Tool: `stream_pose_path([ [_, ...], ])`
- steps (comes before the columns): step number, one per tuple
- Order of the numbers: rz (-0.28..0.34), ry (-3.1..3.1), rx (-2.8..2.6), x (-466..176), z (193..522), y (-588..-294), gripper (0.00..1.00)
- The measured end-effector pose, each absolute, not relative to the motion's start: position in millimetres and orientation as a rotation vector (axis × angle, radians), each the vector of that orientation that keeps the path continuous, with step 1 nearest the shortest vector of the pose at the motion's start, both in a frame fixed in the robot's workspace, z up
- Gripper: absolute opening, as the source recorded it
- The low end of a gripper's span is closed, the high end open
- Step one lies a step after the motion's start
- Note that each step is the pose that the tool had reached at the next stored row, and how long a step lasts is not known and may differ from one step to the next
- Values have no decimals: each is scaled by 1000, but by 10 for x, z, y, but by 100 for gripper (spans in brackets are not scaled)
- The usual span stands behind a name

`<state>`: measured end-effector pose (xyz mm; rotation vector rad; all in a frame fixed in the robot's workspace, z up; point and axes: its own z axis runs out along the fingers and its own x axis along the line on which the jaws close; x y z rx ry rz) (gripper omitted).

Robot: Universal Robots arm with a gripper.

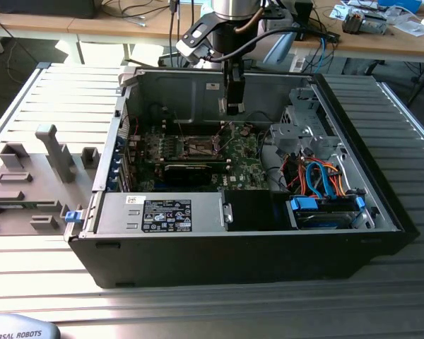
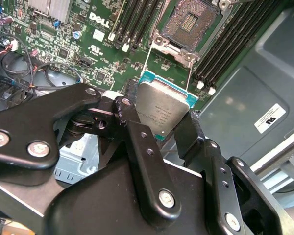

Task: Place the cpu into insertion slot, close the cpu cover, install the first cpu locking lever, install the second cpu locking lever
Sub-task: 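Place the cpu into insertion slot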

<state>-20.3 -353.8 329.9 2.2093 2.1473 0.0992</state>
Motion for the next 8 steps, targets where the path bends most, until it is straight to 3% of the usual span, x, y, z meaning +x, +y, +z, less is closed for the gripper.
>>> stream_pose_path([
  [8, 99, 2139, 2217, -203, 3296, -3538, 54],
])
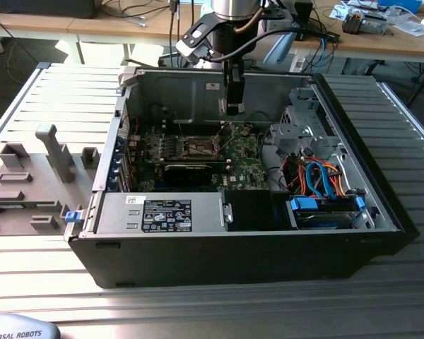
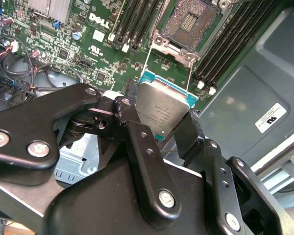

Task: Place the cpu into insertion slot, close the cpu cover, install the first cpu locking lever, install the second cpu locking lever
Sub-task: 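Place the cpu into insertion slot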

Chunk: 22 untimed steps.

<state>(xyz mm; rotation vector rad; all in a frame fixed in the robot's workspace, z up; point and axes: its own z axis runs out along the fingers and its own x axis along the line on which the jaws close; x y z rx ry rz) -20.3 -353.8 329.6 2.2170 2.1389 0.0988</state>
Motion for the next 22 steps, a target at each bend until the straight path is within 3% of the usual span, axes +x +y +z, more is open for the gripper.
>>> stream_pose_path([
  [22, 97, 2115, 2239, -202, 3283, -3538, 54],
])
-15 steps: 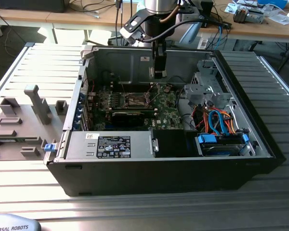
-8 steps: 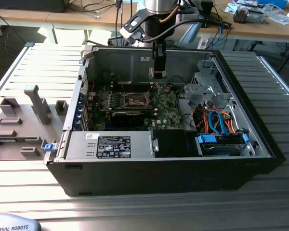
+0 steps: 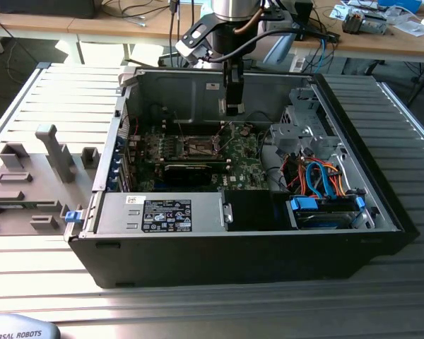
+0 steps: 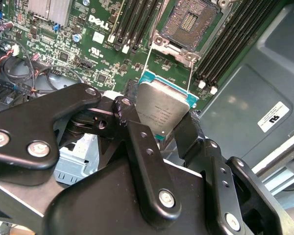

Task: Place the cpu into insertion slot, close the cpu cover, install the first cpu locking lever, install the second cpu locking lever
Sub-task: 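Place the cpu into insertion slot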

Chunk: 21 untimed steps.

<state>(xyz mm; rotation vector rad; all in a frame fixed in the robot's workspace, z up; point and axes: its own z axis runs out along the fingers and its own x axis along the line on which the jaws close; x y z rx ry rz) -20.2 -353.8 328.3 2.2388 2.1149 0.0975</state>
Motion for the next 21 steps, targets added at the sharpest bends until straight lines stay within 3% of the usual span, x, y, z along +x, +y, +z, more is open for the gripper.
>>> stream_pose_path([
  [21, 96, 2097, 2254, -203, 3277, -3538, 54],
])
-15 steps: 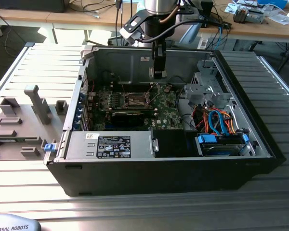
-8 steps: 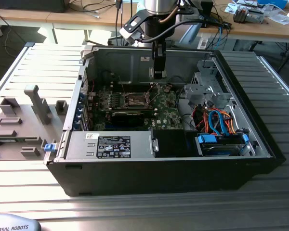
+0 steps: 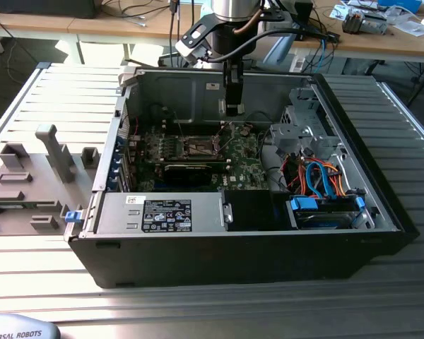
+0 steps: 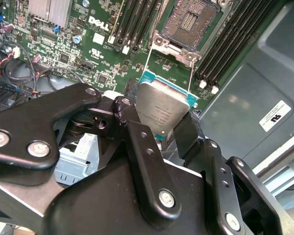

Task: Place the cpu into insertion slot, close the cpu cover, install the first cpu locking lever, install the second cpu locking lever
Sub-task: 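Place the cpu into insertion slot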

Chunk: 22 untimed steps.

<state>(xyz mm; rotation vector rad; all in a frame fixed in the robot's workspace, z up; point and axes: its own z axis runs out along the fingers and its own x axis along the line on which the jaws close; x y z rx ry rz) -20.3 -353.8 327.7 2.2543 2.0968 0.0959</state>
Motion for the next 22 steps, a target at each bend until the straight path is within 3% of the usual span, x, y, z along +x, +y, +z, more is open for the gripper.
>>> stream_pose_path([
  [22, 95, 2081, 2268, -203, 3269, -3538, 54],
])
